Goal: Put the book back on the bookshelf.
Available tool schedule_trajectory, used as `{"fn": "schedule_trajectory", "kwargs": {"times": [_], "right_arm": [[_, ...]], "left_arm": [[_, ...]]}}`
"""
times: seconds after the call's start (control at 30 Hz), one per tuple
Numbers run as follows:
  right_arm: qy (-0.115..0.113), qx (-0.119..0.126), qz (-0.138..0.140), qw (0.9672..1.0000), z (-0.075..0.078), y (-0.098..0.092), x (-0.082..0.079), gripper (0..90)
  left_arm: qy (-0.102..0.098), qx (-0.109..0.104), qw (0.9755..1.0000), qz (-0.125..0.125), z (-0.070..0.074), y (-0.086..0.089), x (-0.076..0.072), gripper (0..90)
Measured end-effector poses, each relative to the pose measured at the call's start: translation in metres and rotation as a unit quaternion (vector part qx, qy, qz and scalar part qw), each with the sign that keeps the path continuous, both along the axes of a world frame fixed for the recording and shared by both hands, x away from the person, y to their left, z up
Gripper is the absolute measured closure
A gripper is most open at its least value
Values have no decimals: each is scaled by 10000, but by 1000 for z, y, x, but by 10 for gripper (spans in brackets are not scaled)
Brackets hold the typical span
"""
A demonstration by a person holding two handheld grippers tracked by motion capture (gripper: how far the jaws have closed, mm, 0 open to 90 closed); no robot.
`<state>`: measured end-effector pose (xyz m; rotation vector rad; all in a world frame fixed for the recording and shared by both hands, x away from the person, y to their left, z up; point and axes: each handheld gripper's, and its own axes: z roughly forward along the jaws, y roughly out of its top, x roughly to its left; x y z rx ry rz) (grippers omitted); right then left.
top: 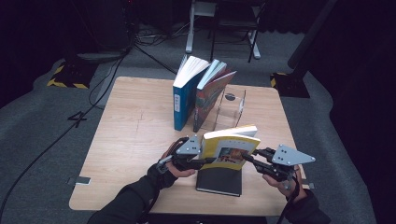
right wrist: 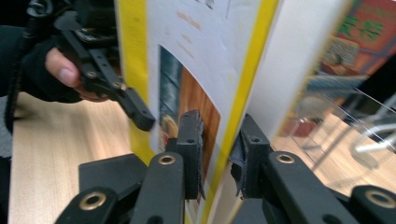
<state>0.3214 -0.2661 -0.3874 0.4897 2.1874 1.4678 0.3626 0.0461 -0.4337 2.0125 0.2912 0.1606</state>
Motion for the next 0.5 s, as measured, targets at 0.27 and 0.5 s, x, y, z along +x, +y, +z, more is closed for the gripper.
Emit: {"fn": "schedule_trajectory", "kwargs": {"times": [0.27,0.5], "right_arm": [[-50,-187,-458,9988,-8,-6,5,665],[330,-389,-300,9982,-33,6,20,596]], "left_arm": [[57,25,10000,-39,1,7,-4,746],[51,-17,10000,-27,-1,13,-7,743]]}}
